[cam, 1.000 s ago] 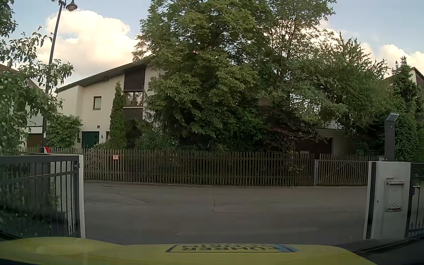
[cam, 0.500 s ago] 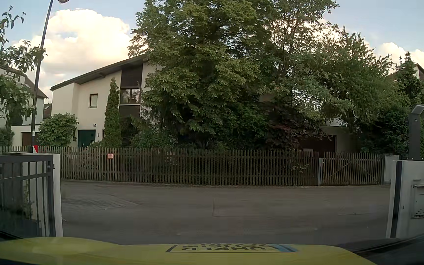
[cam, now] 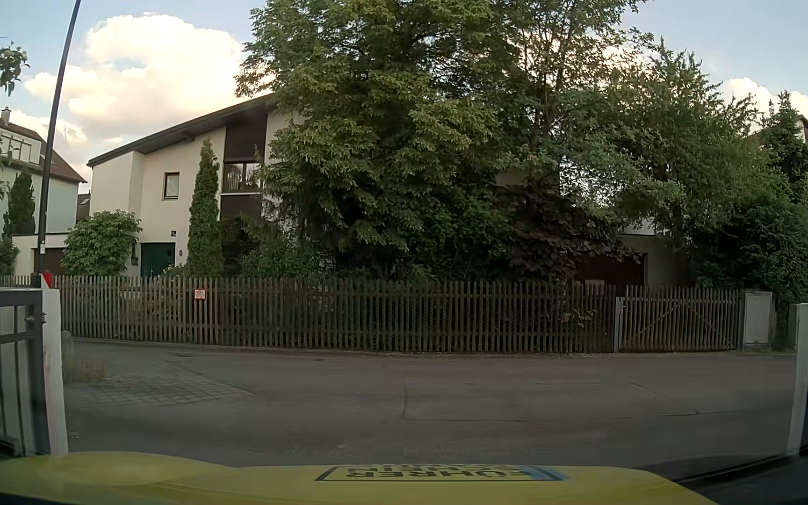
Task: Follow the waypoints while adhering to traffic rules and regulations
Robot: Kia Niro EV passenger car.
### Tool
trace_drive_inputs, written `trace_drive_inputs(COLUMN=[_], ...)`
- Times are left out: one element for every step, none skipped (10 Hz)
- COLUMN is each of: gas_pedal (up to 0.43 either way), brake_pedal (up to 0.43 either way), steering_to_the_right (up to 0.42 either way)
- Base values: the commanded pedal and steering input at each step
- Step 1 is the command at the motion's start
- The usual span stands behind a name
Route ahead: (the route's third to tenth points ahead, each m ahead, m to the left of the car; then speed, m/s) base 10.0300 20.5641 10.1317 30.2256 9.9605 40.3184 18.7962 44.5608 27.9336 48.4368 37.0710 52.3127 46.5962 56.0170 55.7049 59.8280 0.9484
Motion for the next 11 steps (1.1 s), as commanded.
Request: trace_drive_inputs(gas_pedal=[0.0, 0.0, 0.0, 0.0, 0.0, 0.0, 0.0, 0.0, 0.0, 0.0, 0.0], brake_pedal=[0.201, 0.201, 0.201, 0.201, 0.195, 0.189, 0.165, 0.146, 0.134, 0.116, 0.091], steering_to_the_right=[0.006, 0.006, 0.006, 0.006, 0.006, 0.006, 0.006, 0.006, 0.006, 0.006, 0.006])
